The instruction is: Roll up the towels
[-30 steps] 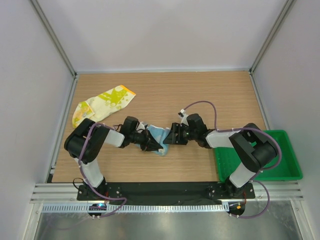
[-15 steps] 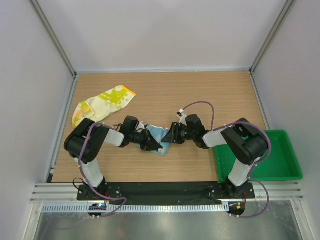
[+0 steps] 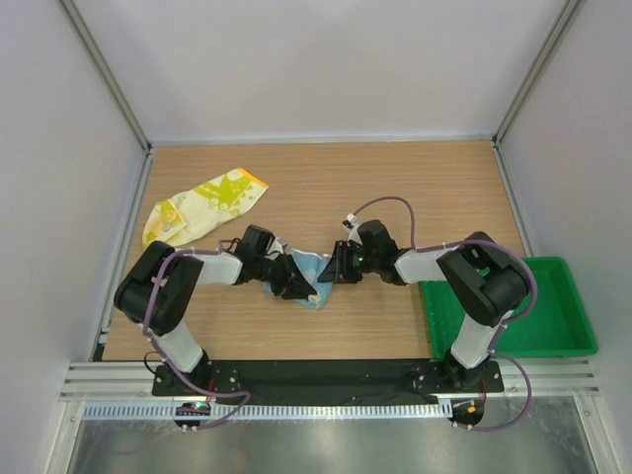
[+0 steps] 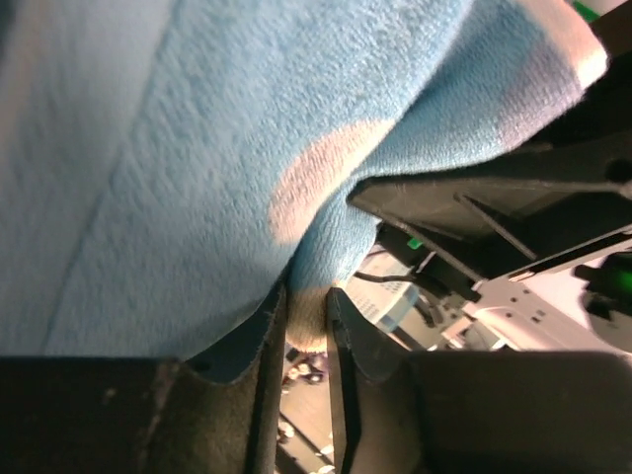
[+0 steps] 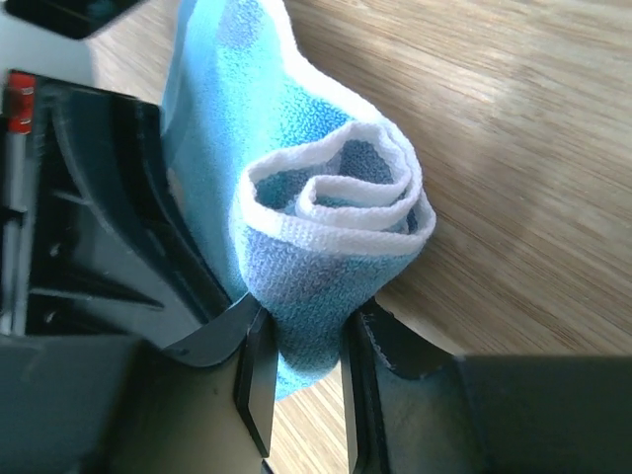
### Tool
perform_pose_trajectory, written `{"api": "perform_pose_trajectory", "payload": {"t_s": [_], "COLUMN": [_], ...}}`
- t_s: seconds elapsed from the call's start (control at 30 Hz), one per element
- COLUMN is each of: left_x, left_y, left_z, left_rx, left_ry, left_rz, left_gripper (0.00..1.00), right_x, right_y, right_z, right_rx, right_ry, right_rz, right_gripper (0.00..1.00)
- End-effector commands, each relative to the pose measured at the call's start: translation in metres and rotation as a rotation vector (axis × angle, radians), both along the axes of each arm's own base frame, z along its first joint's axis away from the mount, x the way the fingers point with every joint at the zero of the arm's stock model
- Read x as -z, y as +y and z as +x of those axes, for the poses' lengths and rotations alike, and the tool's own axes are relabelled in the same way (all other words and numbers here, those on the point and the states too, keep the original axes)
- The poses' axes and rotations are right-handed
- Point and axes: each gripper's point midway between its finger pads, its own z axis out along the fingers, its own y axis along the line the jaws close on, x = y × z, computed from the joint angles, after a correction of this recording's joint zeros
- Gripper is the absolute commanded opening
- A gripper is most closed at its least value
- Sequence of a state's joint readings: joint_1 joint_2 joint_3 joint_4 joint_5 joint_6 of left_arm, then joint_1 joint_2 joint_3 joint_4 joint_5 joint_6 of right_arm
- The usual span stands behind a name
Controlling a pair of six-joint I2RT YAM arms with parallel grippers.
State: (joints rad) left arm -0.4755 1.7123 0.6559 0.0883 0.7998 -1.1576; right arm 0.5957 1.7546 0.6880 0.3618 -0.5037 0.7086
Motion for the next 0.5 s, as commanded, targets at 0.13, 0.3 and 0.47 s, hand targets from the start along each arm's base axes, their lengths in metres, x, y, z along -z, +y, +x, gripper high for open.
{"api": "perform_pose_trajectory", "payload": {"t_s": [0.13, 0.3, 0.47], "left_x": [-0.019, -0.046, -0.077], "left_y": [0.029, 0.042, 0.037], "left_z": [-0.002, 0.013, 0.020], "left_rx": [0.112, 0.144, 0.166], "left_ry": [-0.215, -0.408, -0.642], "left_rz": [0.281, 0.422, 0.520], "left_gripper": [0.28, 0.30, 0.31], "right_x": [-0.001, -0.010, -0.018], "right_y": [-0.016, -0.013, -0.006], "right_z": [0.004, 0.002, -0.002], "right_rx": [0.017, -0.002, -0.027], "right_ry": [0.029, 0.044, 0.059], "right_rz": [-0.163, -0.180, -0.209], "right_gripper": [0.22, 0.21, 0.20]}}
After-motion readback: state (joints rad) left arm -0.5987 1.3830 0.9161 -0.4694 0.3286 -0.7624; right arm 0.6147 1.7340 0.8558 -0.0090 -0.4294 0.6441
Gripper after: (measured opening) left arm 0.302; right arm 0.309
